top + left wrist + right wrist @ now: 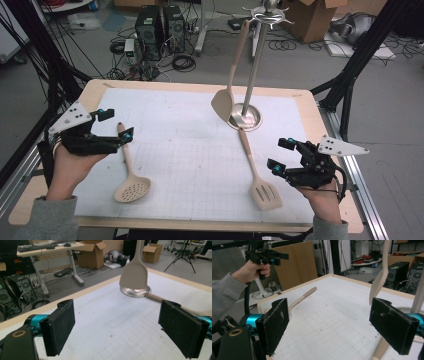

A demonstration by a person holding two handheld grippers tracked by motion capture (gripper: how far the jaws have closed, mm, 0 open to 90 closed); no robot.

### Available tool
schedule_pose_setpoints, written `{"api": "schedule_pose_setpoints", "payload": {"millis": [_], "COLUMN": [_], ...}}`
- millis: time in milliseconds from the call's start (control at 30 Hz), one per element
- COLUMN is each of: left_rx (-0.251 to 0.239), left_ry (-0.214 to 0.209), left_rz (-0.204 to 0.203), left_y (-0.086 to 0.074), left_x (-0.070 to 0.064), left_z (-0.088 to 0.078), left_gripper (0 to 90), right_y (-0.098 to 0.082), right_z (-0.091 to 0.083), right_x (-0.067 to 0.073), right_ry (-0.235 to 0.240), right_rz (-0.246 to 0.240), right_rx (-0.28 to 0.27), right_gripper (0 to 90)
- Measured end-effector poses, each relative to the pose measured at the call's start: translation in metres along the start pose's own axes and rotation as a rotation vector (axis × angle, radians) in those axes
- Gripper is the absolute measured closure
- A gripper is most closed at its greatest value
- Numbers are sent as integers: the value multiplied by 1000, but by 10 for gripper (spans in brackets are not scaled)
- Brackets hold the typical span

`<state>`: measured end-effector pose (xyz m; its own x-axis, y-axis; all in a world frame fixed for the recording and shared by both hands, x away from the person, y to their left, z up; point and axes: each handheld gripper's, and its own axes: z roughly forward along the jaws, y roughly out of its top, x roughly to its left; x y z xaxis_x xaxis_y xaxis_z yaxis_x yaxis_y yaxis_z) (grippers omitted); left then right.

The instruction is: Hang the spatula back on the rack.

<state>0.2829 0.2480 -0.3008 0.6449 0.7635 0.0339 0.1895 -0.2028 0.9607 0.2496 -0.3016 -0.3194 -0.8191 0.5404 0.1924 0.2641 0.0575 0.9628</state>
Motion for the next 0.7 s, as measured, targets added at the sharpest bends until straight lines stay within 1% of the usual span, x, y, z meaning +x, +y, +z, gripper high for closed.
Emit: {"api": "schedule_pose_setpoints", "payload": {"millis": [67, 133, 200, 233, 367, 400, 467, 533, 567, 633, 700], "left_rx": [4, -4, -10, -12, -39, -41, -15, -33, -33, -35, -43], "left_ry": [6, -10, 3, 0, -9, -5, 20, 29, 40, 61, 64], "left_rz": [-7, -24, -22, -26, -38, -42, -41, -42, -45, -30, -23], "left_y": [-7, -11, -15, -17, -22, -23, -25, -26, -26, -26, -26], "left_x": [0, 1, 0, 1, 0, 1, 1, 1, 0, -3, -6], "left_z": [-4, -9, -14, -16, -22, -22, -23, -25, -26, -29, -33], "left_gripper": [143, 142, 142, 142, 143, 145, 144, 144, 144, 144, 144], "right_y": [0, 1, 2, 2, 4, 4, 5, 5, 5, 6, 6], "right_z": [-1, -2, -4, -4, -5, -5, -4, -4, -3, -2, -1], "right_x": [0, 0, 0, 1, 2, 2, 3, 4, 4, 6, 7], "right_ry": [-1, -4, -9, -10, -13, -15, -15, -13, -11, -5, 0], "right_rz": [-6, -9, -17, -16, -24, -28, -30, -29, -33, -39, -43], "right_rx": [-7, -10, -14, -19, -24, -23, -22, -20, -23, -23, -20], "right_gripper": [149, 149, 148, 149, 148, 148, 149, 148, 148, 148, 148]}}
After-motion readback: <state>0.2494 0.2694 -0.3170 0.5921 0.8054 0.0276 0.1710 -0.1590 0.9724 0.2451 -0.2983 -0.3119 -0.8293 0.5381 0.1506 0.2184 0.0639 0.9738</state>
